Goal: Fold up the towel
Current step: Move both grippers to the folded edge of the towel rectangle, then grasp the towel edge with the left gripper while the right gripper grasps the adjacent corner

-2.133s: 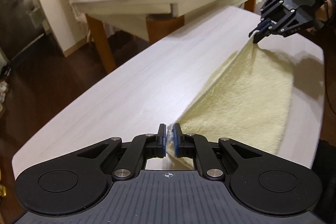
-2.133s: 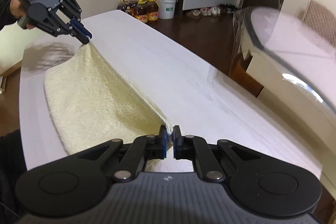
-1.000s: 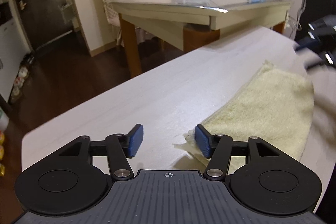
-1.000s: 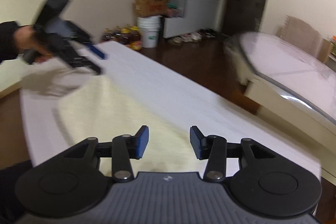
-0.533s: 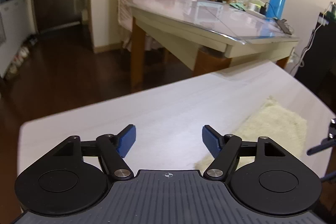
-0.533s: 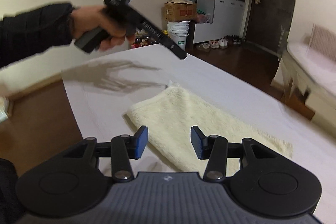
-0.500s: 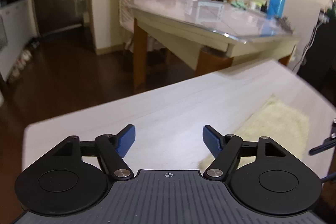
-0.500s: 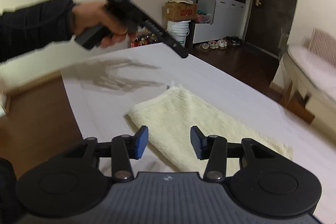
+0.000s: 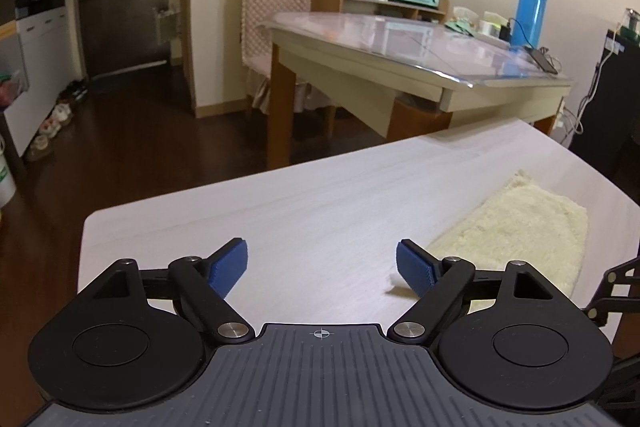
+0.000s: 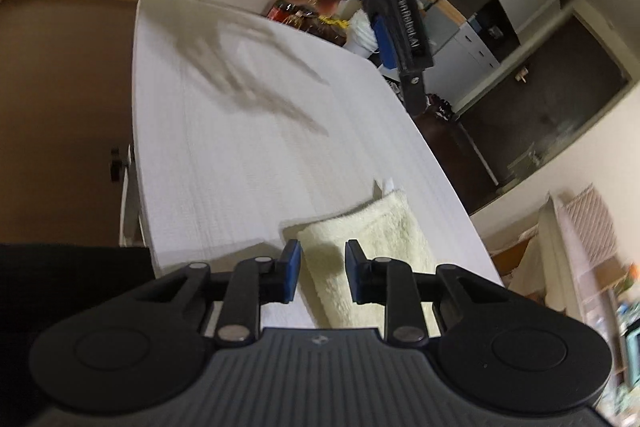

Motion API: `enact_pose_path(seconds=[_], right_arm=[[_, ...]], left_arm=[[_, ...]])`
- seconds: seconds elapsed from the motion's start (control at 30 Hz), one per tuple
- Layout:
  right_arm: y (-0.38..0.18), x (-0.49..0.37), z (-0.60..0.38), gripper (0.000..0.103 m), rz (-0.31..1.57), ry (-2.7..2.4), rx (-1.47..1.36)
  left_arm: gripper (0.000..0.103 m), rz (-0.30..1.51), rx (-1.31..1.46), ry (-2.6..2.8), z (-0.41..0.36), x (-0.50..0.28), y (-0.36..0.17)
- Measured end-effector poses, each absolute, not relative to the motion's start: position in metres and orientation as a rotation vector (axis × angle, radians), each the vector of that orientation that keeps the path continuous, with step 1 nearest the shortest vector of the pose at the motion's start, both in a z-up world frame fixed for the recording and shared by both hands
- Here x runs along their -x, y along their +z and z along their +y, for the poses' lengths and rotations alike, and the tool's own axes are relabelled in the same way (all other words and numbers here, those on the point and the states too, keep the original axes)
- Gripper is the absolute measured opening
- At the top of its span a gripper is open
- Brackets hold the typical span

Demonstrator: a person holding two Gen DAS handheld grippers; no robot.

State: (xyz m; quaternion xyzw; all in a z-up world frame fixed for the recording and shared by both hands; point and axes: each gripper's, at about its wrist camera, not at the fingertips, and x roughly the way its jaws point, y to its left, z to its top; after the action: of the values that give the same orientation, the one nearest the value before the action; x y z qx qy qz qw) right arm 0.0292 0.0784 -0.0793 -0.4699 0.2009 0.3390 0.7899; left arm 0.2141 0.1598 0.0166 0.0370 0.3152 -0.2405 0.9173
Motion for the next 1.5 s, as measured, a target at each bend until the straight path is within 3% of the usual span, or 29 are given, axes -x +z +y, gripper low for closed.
enact_pose_path(seconds=[0.1,0.17,0.2,0.5,0.63,0.77,0.87,0.93,1.27,1.5], right_arm=[[-0.088,-0.032,0.083,0.024,0.417,0.71,1.054],[-0.088,-0.036,0.083,0.009,0.413,0.712,1.03],[-0.087,-0.039,0.081,0.008,0.415,0.716,1.007],[-0.023,-0.087,0.017,0.008,0.572,0.842,0.505],[-0.004,-0.1,-0.012,0.008,0.607,0.856,0.375],[0.009,-0.101,-0.024,0.008,0.619,0.871,0.316],[0.01,-0.1,-0.029,0.008,0.63,0.876,0.301],[0.01,-0.1,-0.034,0.008,0.638,0.878,0.292],[0.006,-0.062,-0.078,0.008,0.673,1.043,0.145],[0.0,-0.095,-0.156,0.008,0.633,0.922,-0.195]], left_arm=[[0.089,0.635,-0.073,-0.502,0.165,-0.21,0.016],[0.089,0.614,-0.112,-0.525,0.163,-0.203,0.016],[0.089,0.603,-0.138,-0.538,0.162,-0.2,0.016],[0.089,0.349,-0.708,-0.812,0.104,-0.143,-0.001],[0.072,0.329,-0.85,-0.925,0.076,-0.139,-0.013],[0.069,0.309,-0.925,-1.011,0.056,-0.138,-0.02],[0.053,0.309,-0.981,-1.066,0.046,-0.135,-0.026],[0.01,0.348,-1.005,-1.101,0.043,-0.133,-0.028],[0.009,0.469,-1.175,-1.225,0.026,-0.088,0.01],[0.009,0.545,-1.137,-1.204,-0.027,-0.142,0.046]])
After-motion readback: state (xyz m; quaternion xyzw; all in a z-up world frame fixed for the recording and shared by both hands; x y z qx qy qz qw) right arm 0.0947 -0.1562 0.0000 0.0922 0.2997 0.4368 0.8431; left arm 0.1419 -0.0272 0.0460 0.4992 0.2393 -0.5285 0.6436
